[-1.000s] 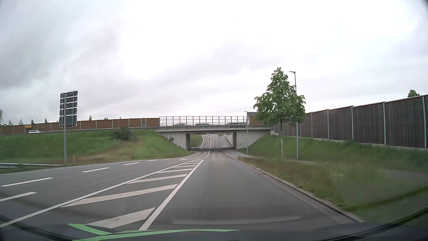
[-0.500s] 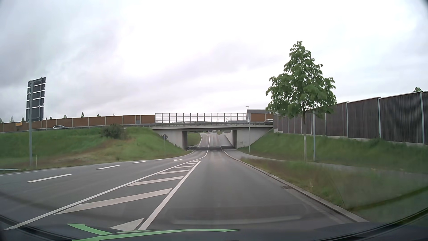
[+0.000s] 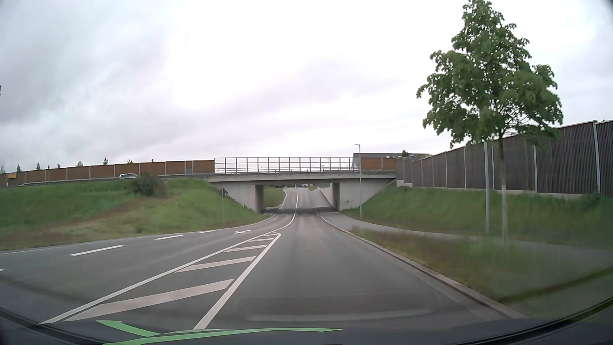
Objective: Follow the waypoints while adhering to traffic rules and regulations
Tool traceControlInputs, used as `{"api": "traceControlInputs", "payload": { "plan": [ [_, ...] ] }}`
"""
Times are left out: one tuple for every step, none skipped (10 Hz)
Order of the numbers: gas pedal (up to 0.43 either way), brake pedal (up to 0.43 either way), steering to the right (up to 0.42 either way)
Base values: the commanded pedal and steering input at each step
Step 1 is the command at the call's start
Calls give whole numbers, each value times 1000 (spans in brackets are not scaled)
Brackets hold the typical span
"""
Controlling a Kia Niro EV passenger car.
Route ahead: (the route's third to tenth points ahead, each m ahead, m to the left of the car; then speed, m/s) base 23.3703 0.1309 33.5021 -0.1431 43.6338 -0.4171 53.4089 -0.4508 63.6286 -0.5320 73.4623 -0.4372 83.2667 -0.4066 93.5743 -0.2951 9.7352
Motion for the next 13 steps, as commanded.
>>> {"api": "traceControlInputs", "payload": {
  "plan": [
    [67, 0, 3],
    [67, 0, 3],
    [67, 0, 2],
    [67, 0, 2],
    [67, 0, 2],
    [67, 0, 0],
    [67, 0, 0],
    [67, 0, 0],
    [67, 0, -1],
    [67, 0, -1],
    [67, 0, -3],
    [67, 0, -3],
    [67, 0, -4]
  ]
}}
